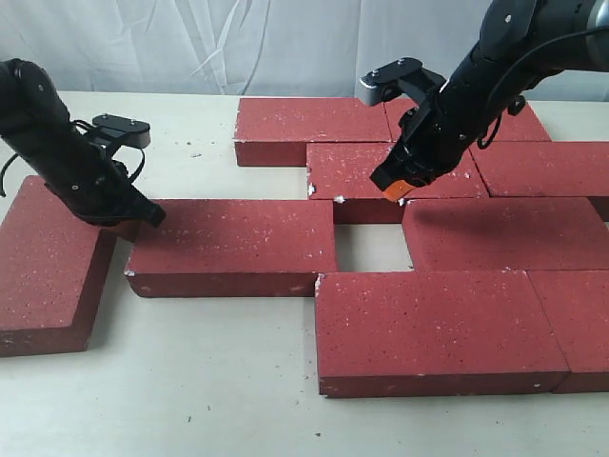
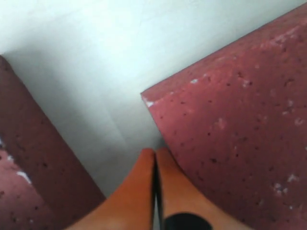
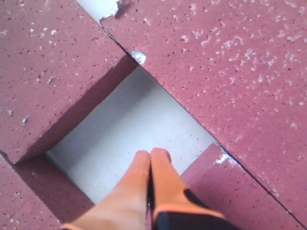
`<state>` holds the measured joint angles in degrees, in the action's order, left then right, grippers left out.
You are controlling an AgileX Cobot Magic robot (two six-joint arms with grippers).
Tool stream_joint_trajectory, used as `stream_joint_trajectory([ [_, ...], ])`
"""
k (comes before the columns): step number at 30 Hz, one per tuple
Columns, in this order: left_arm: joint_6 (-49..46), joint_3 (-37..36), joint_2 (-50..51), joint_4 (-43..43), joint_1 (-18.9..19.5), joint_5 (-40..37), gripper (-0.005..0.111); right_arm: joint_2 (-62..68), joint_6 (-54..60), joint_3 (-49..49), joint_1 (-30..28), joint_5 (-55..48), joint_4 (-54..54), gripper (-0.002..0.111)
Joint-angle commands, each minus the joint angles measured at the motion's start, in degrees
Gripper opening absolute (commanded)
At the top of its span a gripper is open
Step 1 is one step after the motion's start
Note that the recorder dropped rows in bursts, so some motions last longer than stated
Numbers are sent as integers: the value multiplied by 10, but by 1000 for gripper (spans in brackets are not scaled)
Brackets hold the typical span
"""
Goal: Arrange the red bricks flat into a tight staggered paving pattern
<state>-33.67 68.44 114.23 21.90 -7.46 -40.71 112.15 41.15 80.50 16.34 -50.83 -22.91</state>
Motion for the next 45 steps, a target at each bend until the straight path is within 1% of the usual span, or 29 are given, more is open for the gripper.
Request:
stream_joint_trajectory([
  [1,1,3,4,9,-23,5,0,-6,3,-3,-3,4,-3,-1],
  [7,1,3,4,6,-52,37,0,-6,3,-3,-3,4,-3,-1],
  [10,1,3,4,9,-62,38,0,-6,3,-3,-3,4,-3,-1],
  [19,1,3,4,19,-68,49,0,-6,3,-3,-3,3,-3,-1],
  [29,1,3,4,17,-102,74,0,-6,3,-3,-3,4,-6,-1],
  [42,1,3,5,20,-134,110,0,-6,3,-3,-3,7,-10,-1],
  [45,1,15,26,20,-149,114,0,-6,3,-3,-3,7,-10,-1],
])
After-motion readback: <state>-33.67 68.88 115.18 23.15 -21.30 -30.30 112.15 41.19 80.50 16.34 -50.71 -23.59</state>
